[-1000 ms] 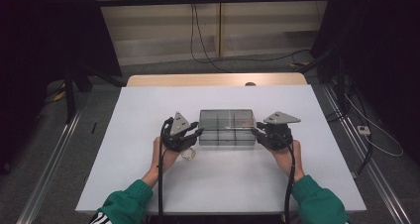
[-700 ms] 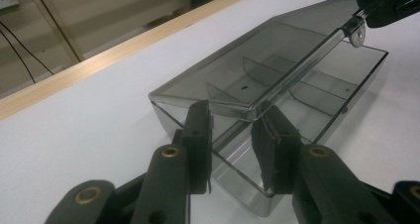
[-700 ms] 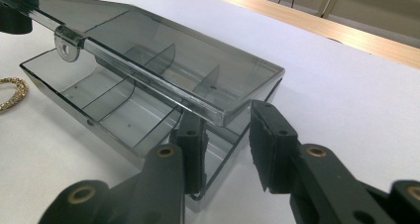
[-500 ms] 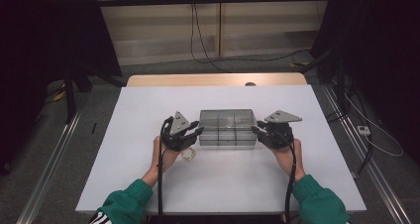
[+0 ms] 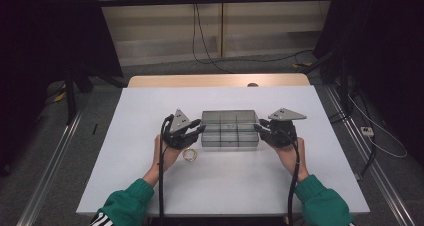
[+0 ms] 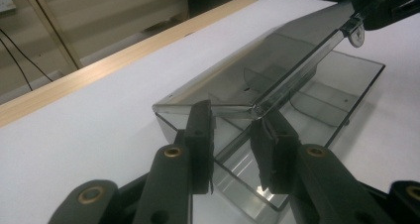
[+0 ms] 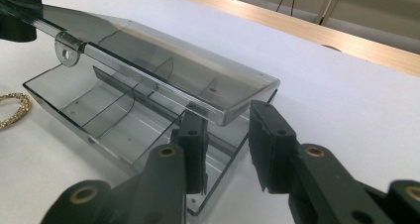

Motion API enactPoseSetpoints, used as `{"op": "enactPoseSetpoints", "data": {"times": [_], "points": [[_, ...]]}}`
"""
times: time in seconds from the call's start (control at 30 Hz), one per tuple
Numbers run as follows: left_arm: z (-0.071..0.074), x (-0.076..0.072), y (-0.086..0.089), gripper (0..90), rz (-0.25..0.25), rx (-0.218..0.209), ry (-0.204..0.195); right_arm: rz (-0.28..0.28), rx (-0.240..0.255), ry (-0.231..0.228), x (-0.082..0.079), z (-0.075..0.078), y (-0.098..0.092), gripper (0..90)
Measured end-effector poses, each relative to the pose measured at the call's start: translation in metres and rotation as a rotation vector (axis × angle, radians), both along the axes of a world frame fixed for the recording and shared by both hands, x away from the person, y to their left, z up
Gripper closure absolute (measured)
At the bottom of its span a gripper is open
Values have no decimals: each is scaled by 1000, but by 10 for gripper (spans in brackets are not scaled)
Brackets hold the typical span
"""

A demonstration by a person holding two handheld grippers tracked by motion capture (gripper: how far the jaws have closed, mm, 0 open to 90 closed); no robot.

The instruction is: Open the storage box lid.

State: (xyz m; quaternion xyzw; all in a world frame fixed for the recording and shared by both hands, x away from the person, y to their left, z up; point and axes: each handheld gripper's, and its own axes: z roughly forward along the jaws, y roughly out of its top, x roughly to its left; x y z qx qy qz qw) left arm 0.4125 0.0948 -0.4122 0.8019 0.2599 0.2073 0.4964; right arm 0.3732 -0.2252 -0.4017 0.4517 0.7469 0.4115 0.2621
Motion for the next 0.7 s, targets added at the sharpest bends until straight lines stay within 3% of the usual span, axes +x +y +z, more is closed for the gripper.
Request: {"op": "enactPoseSetpoints", "data": {"times": [0.7], "points": [[6, 12, 0, 722, 14, -48, 11, -30, 39, -13, 9, 6, -1, 742]]}}
